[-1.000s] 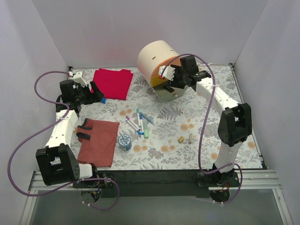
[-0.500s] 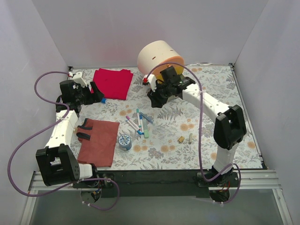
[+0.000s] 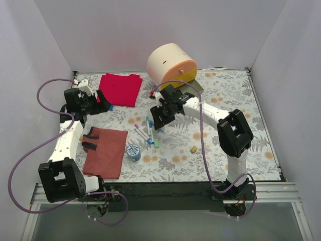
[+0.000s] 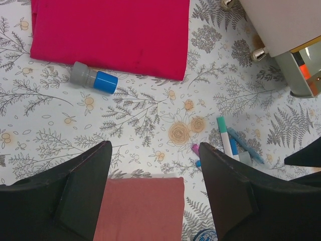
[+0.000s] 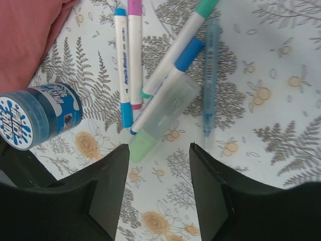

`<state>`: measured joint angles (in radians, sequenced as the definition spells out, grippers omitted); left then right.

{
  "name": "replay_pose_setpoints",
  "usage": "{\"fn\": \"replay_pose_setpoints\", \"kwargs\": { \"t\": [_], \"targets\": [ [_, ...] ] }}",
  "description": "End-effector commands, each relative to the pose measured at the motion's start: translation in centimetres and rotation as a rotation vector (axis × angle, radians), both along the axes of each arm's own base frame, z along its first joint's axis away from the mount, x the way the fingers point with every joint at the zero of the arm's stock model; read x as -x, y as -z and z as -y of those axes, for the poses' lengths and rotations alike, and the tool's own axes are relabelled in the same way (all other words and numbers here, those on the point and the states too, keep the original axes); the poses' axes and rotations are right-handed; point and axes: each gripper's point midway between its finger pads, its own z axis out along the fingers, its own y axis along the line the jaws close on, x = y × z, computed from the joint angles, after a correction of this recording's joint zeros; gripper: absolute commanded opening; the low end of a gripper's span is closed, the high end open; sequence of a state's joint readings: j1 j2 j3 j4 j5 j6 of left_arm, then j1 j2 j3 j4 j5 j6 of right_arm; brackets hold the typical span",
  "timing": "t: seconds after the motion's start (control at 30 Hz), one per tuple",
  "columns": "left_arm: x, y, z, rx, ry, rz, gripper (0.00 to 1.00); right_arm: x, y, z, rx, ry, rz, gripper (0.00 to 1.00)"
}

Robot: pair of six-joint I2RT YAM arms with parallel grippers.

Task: Sort the stationery into containers
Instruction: Pick up the pen from the center of the board.

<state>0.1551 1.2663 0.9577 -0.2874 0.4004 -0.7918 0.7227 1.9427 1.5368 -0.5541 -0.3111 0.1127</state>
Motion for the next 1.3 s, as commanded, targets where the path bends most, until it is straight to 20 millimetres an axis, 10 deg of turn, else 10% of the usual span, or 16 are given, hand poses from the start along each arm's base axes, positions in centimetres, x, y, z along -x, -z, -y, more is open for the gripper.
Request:
{"fn": "replay_pose_setpoints", "kwargs": {
  "t": [0.0, 0.8, 1.0, 1.17, 1.27],
  "targets": [
    [1.1, -0.3, 0.0, -0.018, -0.003, 0.015, 0.7, 2.4, 1.4, -2.1, 0.016, 0.027, -0.074, 0.6],
    [1.7, -0.3, -0.3, -0.038, -0.018, 0.03, 0.7, 4.4, 9.9, 1.1, 0.285, 0.058, -0.121, 0.55],
    [1.6, -0.4, -0.2, -0.041, -0.015, 0.032, 0.7, 4.3, 10.4, 1.7, 0.306, 0.027, -0.095, 0.44],
    [1.0, -1.0, -0.3, -0.04, -0.013, 0.043, 0.7, 4.4, 10.3, 2.7, 0.316, -0.089, -0.03, 0.05],
    [0.6, -1.7, -0.5, -0.046, -0.017, 0.06, 0.7, 4.1, 7.8, 3.8, 0.3, -0.133, 0.027, 0.01]
  ]
}}
